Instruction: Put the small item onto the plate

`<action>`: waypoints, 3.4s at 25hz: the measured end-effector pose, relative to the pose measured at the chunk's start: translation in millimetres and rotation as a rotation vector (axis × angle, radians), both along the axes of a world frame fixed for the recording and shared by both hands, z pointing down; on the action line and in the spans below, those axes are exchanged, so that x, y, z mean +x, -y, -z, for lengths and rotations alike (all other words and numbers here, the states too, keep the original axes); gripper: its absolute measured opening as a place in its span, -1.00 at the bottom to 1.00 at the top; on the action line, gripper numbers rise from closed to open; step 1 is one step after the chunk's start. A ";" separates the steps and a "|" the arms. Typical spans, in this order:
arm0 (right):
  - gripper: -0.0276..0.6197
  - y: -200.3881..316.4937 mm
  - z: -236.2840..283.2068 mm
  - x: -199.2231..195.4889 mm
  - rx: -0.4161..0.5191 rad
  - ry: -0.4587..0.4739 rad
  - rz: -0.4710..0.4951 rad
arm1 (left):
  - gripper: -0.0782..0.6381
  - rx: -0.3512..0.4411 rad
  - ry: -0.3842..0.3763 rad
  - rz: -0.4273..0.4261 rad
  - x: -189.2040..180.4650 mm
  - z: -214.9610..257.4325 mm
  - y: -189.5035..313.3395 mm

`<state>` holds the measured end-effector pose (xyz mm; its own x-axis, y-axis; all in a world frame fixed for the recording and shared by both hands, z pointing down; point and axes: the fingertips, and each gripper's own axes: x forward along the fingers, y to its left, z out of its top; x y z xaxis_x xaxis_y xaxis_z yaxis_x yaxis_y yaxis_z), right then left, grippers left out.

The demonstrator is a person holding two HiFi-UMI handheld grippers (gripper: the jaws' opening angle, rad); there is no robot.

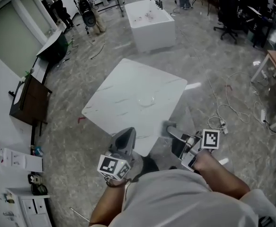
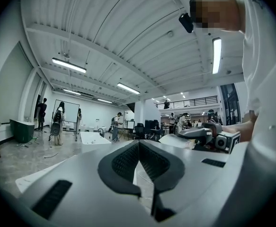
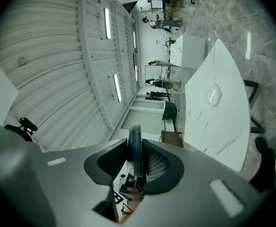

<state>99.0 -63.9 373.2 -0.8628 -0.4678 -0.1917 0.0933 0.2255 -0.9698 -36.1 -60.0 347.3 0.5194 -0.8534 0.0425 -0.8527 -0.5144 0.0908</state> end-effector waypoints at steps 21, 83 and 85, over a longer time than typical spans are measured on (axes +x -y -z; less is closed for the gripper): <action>-0.62 185.3 -56.9 -86.9 -0.123 -0.091 -0.119 | -0.76 -0.046 -0.013 -0.122 -75.7 -54.7 209.2; -0.61 415.4 -420.7 -167.2 -0.364 -0.593 0.078 | -0.77 -0.428 -0.139 -0.028 -128.0 -288.2 371.7; -0.59 416.7 -421.8 -166.1 -0.350 -0.637 0.081 | -0.77 -0.403 -0.176 -0.037 -127.4 -281.7 373.3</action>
